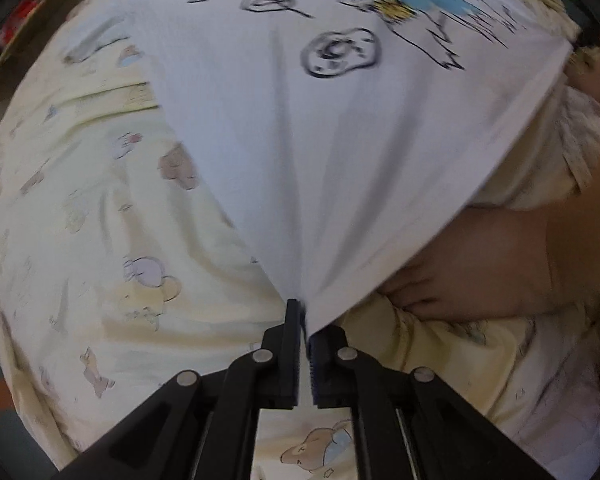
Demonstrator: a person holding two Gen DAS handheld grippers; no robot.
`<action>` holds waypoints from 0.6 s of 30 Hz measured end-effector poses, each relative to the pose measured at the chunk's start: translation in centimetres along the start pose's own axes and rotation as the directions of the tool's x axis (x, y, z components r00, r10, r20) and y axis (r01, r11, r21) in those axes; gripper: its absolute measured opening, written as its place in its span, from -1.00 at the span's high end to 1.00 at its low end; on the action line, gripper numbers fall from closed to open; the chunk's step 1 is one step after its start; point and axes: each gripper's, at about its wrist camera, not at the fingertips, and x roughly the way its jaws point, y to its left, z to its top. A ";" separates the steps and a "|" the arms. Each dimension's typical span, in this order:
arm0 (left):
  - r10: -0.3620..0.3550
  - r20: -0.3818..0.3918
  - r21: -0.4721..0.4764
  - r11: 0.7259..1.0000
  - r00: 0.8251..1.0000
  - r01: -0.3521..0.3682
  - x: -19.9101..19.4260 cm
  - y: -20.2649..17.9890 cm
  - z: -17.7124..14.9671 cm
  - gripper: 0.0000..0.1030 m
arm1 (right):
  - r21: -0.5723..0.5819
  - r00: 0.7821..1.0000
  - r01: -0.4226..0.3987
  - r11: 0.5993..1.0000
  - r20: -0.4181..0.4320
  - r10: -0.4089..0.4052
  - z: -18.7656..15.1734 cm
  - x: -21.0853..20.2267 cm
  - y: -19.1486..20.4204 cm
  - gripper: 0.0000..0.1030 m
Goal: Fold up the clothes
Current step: 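Lower the T-shirt onto the duvet and open both grippers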
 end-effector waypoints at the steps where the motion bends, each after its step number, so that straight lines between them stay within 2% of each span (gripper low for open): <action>1: 0.010 0.016 -0.020 1.000 1.000 -0.010 -0.4 0.5 0.0 0.39 | 0.021 1.000 -0.015 1.000 0.005 0.015 -0.1 -0.2 -0.5 0.45; 2: 0.021 0.033 -0.041 0.999 0.999 -0.019 -0.9 1.0 0.0 0.17 | 0.043 0.999 -0.031 0.999 0.010 0.030 -0.2 -0.4 -1.1 0.31; 3: 0.032 0.049 -0.061 0.998 0.998 -0.029 -1.3 1.5 -0.1 0.11 | 0.064 0.999 -0.046 0.997 0.016 0.045 -0.4 -0.6 -1.6 -0.13; 4: 0.022 0.059 -0.075 0.997 0.998 -0.018 -1.8 2.1 -0.2 0.10 | 0.085 0.998 -0.062 0.994 0.021 0.060 -0.5 -0.8 -2.2 -0.44; 7: 0.003 0.088 -0.096 0.995 0.996 0.006 -3.5 3.7 -0.6 0.06 | 0.134 0.995 -0.097 0.986 0.035 0.093 -0.9 -1.5 -3.7 -0.46; 10: 0.008 0.104 -0.074 0.997 0.995 0.000 -5.4 5.2 -0.8 -0.02 | 0.097 0.998 -0.069 0.993 -0.005 0.070 -1.7 -2.5 -5.1 -0.46; 12: -0.017 0.106 -0.072 0.997 0.994 0.025 -6.5 6.0 -0.9 -0.08 | 0.074 0.999 -0.044 0.996 -0.024 0.046 -1.8 -3.2 -6.0 -0.46; 14: -0.057 0.101 -0.077 0.995 0.993 0.065 -6.8 5.8 -2.4 -0.15 | 0.079 1.000 -0.018 0.997 -0.004 0.019 -0.8 -4.5 -6.8 -0.46; 15: -0.058 0.095 -0.075 0.995 0.994 0.066 -6.7 5.9 -2.4 -0.22 | 0.085 1.000 -0.010 0.996 0.021 0.009 -0.1 -5.2 -7.2 -0.46; 18: -0.043 0.060 -0.063 0.997 0.997 0.047 -5.8 4.9 -2.3 -0.25 | 0.073 0.993 0.005 0.997 0.119 -0.014 3.2 -6.9 -7.2 -0.46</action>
